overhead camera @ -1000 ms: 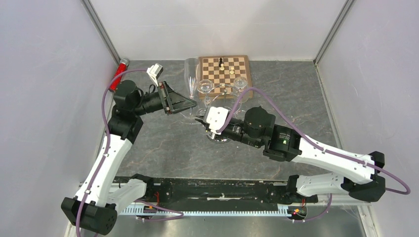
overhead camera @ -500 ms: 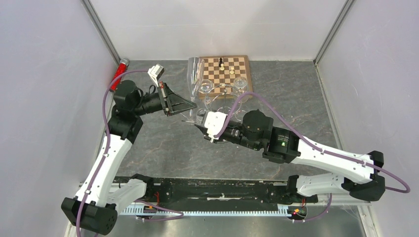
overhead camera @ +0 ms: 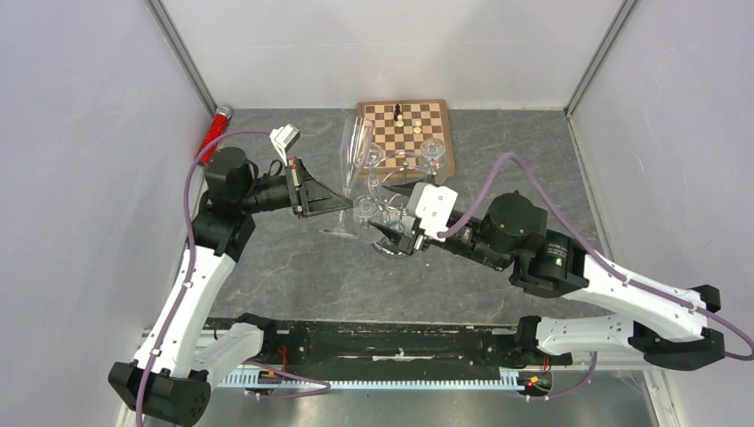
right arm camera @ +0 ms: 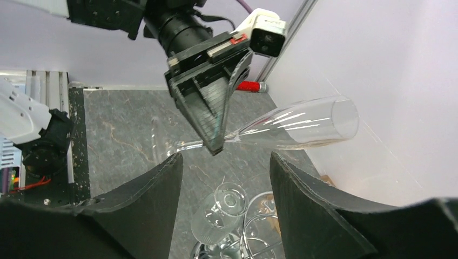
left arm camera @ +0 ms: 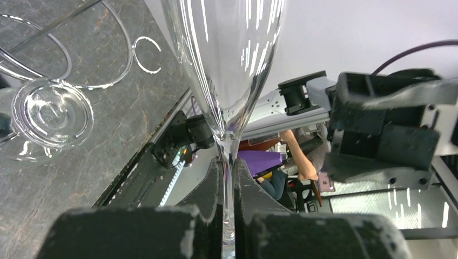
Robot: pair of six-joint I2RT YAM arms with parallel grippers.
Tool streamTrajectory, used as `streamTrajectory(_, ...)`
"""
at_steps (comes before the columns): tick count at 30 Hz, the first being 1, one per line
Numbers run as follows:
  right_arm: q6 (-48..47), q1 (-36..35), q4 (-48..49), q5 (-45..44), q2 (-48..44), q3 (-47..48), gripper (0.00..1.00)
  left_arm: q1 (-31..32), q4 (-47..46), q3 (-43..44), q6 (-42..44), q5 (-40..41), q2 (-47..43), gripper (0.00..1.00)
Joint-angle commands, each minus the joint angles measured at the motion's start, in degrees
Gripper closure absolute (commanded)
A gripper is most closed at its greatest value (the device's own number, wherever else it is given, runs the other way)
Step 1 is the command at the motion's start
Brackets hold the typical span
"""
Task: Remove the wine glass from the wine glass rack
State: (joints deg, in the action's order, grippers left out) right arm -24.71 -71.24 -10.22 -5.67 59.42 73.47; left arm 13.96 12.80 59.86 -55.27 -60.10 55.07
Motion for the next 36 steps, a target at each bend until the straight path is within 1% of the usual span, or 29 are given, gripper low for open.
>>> streamTrajectory(1,5.17,-0.04,-7.79,-3.63,1.92,8.68,0.37,-0.16,5.10,3.25,9.20,-3.89,-2.02,0.98)
streamTrajectory(4,7.51,-0.01,-14.30,-6.38,3.76,14.37,0.37,-0.16,8.69,3.03,13.49,-5.39,-1.99,0.98)
streamTrajectory(7,9.57,-0.08,-19.09,-7.04,4.57,19.17,0.36,0.14,12.62,2.82,18.07,-6.17,-2.12,0.98)
streamTrajectory(11,12.05,-0.07,-23.18,-5.31,4.83,24.09,0.35,1.84,15.23,1.57,22.48,-6.92,-3.72,0.98)
streamTrajectory(16,15.91,-0.09,-28.93,-2.93,6.78,30.66,0.34,6.52,19.53,0.97,28.94,-7.21,-5.66,0.98)
streamTrajectory(20,18.72,-0.05,-30.35,-1.44,6.68,30.71,0.34,11.86,24.43,1.47,34.64,-6.12,-6.48,0.98)
streamTrajectory(26,23.55,-0.03,-31.29,2.03,6.04,30.48,0.35,18.07,30.07,1.84,39.77,-2.67,-7.57,0.98)
streamTrajectory(31,27.90,-0.02,-33.66,4.47,5.47,30.81,0.37,20.39,31.15,1.67,41.19,-1.57,-8.30,0.98)
streamTrajectory(36,31.43,0.04,-34.87,6.66,3.82,29.44,0.42,21.86,31.84,2.01,42.33,-1.56,-9.13,0.98)
